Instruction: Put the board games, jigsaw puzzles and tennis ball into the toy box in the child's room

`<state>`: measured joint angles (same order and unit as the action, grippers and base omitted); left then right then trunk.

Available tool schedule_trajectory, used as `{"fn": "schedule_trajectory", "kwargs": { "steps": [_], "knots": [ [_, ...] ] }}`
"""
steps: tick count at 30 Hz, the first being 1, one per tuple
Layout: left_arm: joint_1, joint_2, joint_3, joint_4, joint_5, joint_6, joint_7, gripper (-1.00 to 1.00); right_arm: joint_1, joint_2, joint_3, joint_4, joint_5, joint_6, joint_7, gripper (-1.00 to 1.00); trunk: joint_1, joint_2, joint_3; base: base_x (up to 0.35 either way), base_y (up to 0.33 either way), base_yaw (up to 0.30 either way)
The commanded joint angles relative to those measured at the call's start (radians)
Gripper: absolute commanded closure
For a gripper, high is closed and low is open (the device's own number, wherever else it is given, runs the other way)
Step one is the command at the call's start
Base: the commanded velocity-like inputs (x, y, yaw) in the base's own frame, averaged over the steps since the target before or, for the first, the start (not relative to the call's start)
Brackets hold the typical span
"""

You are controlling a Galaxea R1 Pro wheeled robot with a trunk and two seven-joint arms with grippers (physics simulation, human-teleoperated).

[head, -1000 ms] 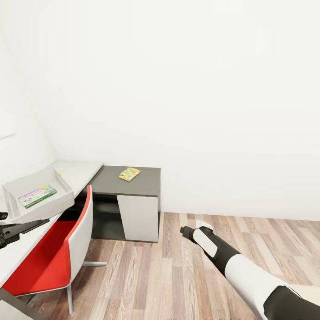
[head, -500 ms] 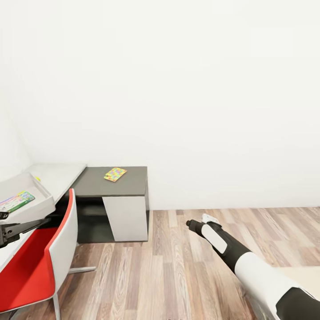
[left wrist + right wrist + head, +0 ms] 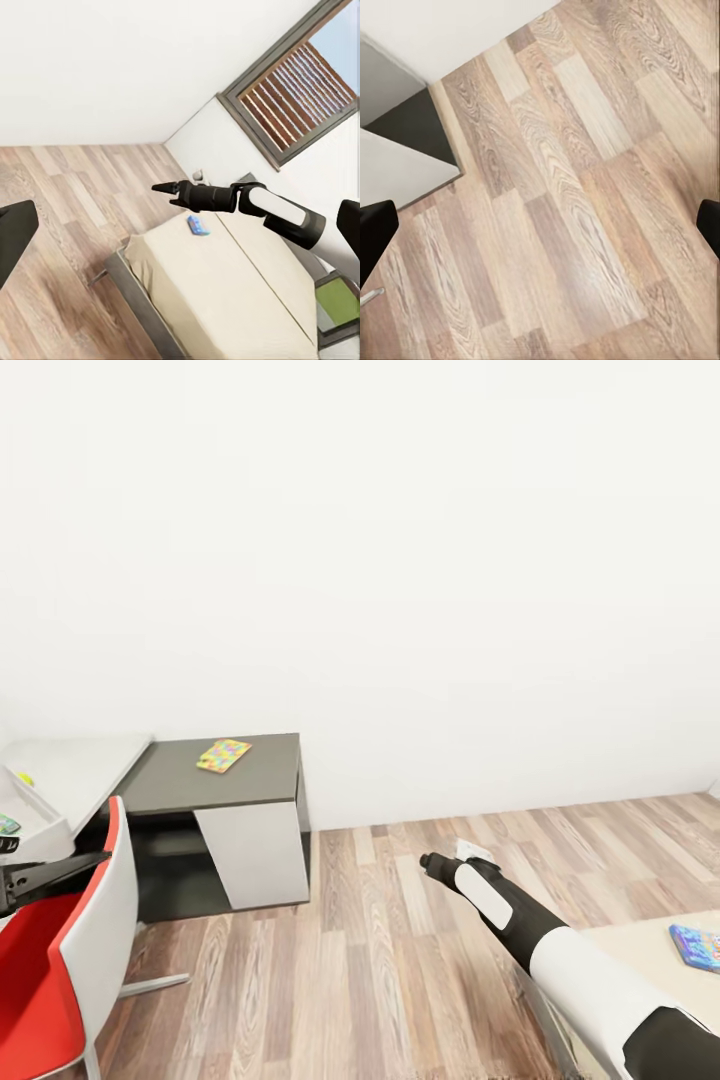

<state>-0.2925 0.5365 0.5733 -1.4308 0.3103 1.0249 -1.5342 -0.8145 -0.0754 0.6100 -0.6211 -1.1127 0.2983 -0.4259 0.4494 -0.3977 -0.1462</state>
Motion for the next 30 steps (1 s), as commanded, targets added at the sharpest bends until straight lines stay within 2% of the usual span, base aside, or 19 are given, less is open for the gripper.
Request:
{"fn": "schedule_trajectory", "kwargs": {
  "steps": [1,8,15,20,30],
  "knots": [
    [0.0,0.0,0.0,0.0,0.0,0.011,-0.004,-1.0,-0.002,-0.001,0.007,-0.002,-0.006,0.001,-0.007,-1.0,0.001,-0.002,-0.003,0.0,0.0,-0.222],
    [0.0,0.0,0.0,0.0,0.0,0.009,-0.003,-1.0,-0.002,-0.005,0.006,-0.002,-0.006,0.001,0.018,-1.0,0.001,-0.002,-0.011,0.0,0.0,-0.221],
    [0.0,-0.001,0.001,0.0,0.0,0.009,-0.003,-1.0,-0.002,-0.032,0.007,-0.001,-0.007,-0.001,0.079,-1.0,0.001,-0.002,-0.019,0.0,0.0,-0.22],
    [0.0,-0.004,0.002,-0.001,0.0,0.007,-0.005,-1.0,-0.002,-0.04,0.006,-0.001,-0.008,-0.002,0.11,-1.0,0.001,-0.002,-0.025,0.0,0.0,-0.22],
    [0.0,-0.006,0.001,0.0,0.0,0.007,-0.005,-1.0,-0.002,-0.043,0.003,-0.002,-0.009,-0.002,0.121,-1.0,0.001,-0.002,-0.036,0.0,0.0,-0.22]
  ]
}}
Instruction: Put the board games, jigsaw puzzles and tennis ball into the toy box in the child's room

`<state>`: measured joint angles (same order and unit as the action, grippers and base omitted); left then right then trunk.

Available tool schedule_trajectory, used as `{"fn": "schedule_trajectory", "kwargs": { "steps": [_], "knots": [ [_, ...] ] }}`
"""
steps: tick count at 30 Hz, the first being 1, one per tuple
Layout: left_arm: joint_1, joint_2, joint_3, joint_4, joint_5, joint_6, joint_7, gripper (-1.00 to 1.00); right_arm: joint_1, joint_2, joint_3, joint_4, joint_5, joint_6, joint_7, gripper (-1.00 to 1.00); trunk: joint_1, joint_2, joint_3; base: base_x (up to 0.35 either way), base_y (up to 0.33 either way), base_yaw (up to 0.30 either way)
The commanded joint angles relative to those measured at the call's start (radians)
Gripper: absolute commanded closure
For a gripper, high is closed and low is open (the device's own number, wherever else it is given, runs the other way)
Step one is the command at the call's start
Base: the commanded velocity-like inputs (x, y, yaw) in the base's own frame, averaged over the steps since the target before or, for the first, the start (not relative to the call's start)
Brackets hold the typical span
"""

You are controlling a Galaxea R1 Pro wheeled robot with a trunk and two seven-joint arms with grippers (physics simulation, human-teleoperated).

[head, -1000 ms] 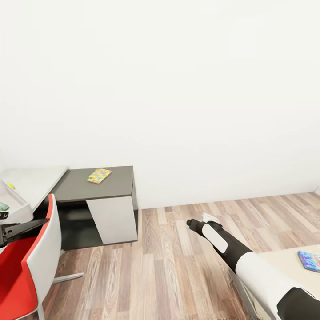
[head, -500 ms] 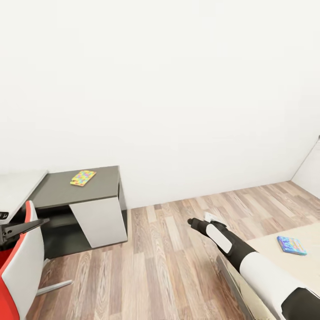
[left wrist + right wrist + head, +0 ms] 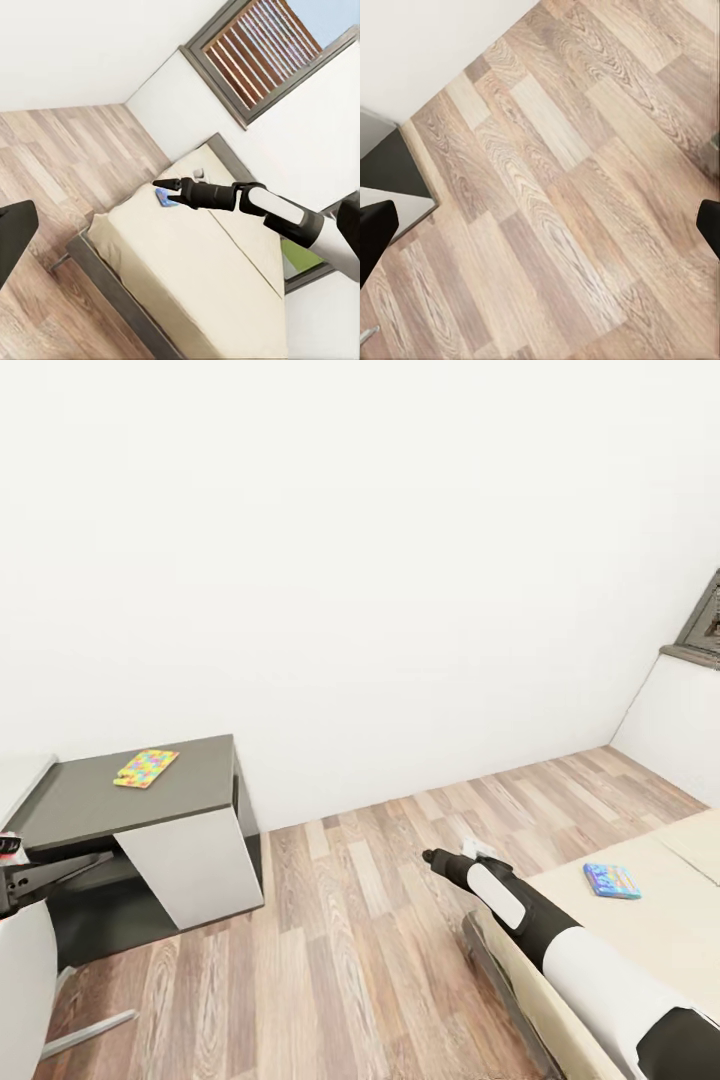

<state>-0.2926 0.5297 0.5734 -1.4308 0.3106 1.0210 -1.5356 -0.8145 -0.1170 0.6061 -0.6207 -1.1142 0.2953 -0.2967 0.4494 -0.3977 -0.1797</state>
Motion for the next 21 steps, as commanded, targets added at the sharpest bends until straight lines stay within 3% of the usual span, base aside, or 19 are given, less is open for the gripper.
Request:
{"fn": "schedule_trajectory", "kwargs": {
  "steps": [1,12,21],
  "knots": [
    [0.0,0.0,0.0,0.0,0.0,0.011,-0.004,-1.0,-0.002,-0.001,0.007,-0.002,-0.007,0.001,-0.007,-1.0,0.001,-0.002,-0.003,0.0,0.0,-0.219],
    [0.0,0.0,-0.001,0.0,0.0,0.011,-0.003,-1.0,-0.001,-0.006,0.006,-0.001,-0.006,0.001,0.02,-1.0,0.001,-0.002,-0.016,0.0,0.0,-0.219],
    [0.0,0.001,-0.001,0.0,0.0,0.01,-0.003,-1.0,0.0,-0.028,0.006,0.007,-0.008,0.0,0.089,-1.0,0.001,-0.002,-0.026,0.0,0.0,-0.216]
  ]
}}
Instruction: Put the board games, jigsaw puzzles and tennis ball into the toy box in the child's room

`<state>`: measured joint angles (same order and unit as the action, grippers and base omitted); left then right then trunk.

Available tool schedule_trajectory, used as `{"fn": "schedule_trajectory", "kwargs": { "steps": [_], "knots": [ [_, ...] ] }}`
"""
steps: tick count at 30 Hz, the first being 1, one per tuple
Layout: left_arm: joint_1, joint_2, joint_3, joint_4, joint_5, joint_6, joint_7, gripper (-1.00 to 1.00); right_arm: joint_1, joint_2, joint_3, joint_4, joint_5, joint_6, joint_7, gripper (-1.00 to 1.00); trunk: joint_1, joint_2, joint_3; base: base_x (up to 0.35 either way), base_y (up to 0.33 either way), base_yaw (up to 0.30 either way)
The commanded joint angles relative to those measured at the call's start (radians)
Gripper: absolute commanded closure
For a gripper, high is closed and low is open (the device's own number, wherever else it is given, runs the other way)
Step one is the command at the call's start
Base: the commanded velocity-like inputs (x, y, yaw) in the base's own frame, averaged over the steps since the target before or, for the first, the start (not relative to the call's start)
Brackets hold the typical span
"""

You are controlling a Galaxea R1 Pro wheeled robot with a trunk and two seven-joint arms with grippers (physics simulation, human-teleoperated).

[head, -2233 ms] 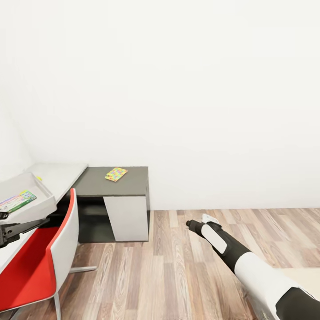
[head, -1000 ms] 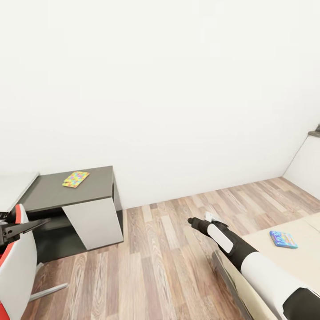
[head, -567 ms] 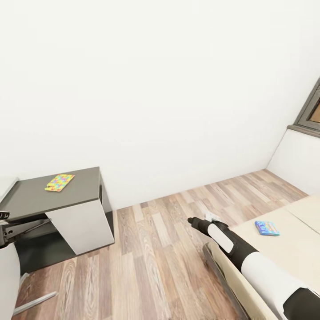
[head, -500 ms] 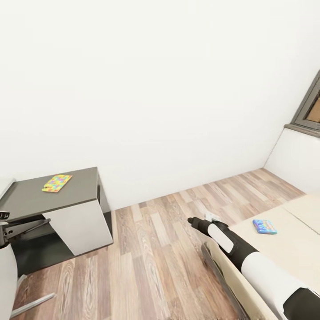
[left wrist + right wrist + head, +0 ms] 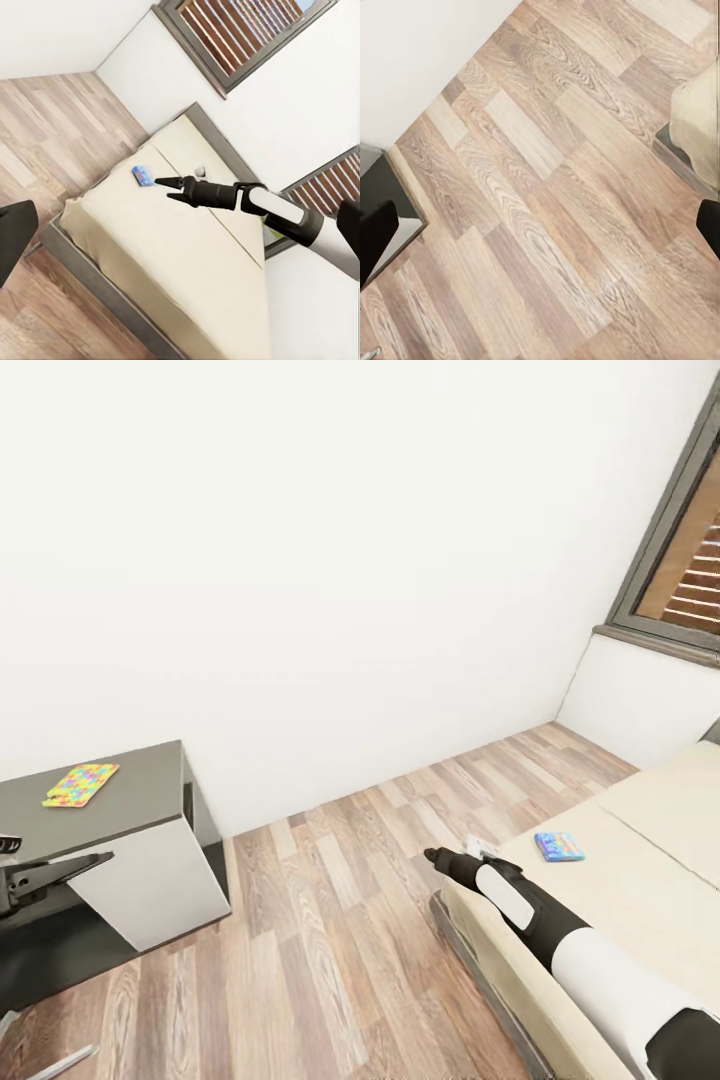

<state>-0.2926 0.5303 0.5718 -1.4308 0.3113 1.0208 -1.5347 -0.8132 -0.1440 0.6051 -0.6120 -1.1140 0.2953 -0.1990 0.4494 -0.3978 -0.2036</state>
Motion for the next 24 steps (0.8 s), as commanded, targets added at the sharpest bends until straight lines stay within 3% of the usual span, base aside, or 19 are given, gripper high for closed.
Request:
{"fn": "schedule_trajectory", "kwargs": {
  "steps": [1,24],
  "knots": [
    [0.0,0.0,0.0,0.0,0.0,0.01,-0.004,-1.0,-0.001,-0.002,0.007,-0.002,-0.008,0.0,-0.003,-1.0,0.001,-0.002,-0.003,0.0,0.0,-0.211],
    [0.0,0.0,-0.006,0.0,0.0,0.012,-0.005,-1.0,0.011,-0.014,0.005,0.008,-0.007,-0.004,0.017,-1.0,0.001,-0.002,-0.031,0.0,0.0,-0.209]
  ]
}}
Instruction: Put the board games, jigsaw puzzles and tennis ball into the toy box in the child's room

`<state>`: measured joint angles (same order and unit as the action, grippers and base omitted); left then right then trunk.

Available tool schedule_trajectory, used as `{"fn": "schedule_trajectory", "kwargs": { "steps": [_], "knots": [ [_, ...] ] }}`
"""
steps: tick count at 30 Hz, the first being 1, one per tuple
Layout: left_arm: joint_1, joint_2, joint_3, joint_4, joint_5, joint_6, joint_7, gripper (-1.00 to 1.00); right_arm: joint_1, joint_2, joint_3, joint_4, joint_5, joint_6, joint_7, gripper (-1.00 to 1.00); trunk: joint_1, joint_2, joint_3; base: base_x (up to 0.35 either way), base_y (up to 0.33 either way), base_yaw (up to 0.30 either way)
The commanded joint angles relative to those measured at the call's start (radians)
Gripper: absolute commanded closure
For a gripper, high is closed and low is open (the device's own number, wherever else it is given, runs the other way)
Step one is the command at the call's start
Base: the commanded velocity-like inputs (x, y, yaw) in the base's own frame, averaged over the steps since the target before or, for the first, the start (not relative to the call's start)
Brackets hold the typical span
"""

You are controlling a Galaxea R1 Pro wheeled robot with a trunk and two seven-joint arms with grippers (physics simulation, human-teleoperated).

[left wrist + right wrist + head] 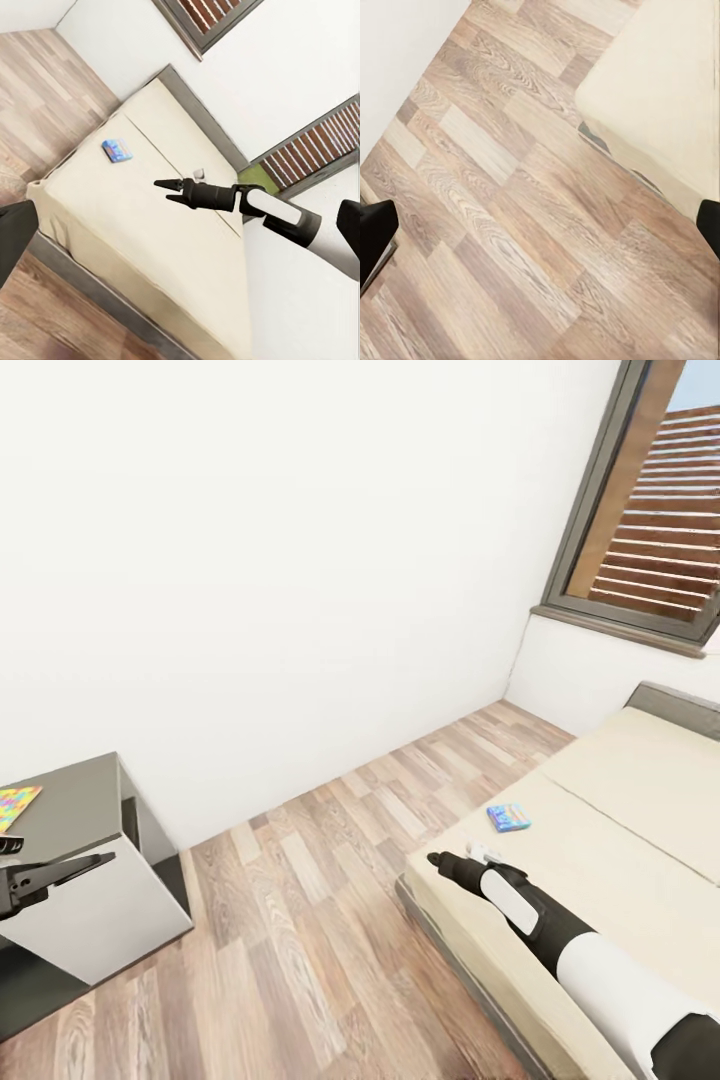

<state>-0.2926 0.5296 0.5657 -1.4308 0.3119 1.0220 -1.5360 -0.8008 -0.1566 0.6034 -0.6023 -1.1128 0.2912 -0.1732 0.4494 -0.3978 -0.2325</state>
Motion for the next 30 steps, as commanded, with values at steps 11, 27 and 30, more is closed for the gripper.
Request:
{"fn": "schedule_trajectory", "kwargs": {
  "steps": [11,27,30],
  "knots": [
    [0.0,0.0,0.002,0.0,0.0,0.01,-0.006,-1.0,-0.001,-0.002,0.007,0.002,-0.009,-0.002,-0.008,-1.0,0.001,-0.002,-0.014,0.0,0.0,-0.22],
    [0.0,0.0,0.002,0.0,0.0,0.009,-0.009,-1.0,0.005,-0.009,0.008,0.002,-0.007,-0.051,-0.008,-1.0,0.001,-0.002,-0.031,0.0,0.0,-0.221],
    [0.0,0.0,0.002,0.0,0.0,0.009,-0.009,-1.0,0.019,-0.009,0.008,0.001,-0.006,-0.082,-0.007,-1.0,0.001,-0.002,-0.034,0.041,0.0,-0.155]
  ]
}}
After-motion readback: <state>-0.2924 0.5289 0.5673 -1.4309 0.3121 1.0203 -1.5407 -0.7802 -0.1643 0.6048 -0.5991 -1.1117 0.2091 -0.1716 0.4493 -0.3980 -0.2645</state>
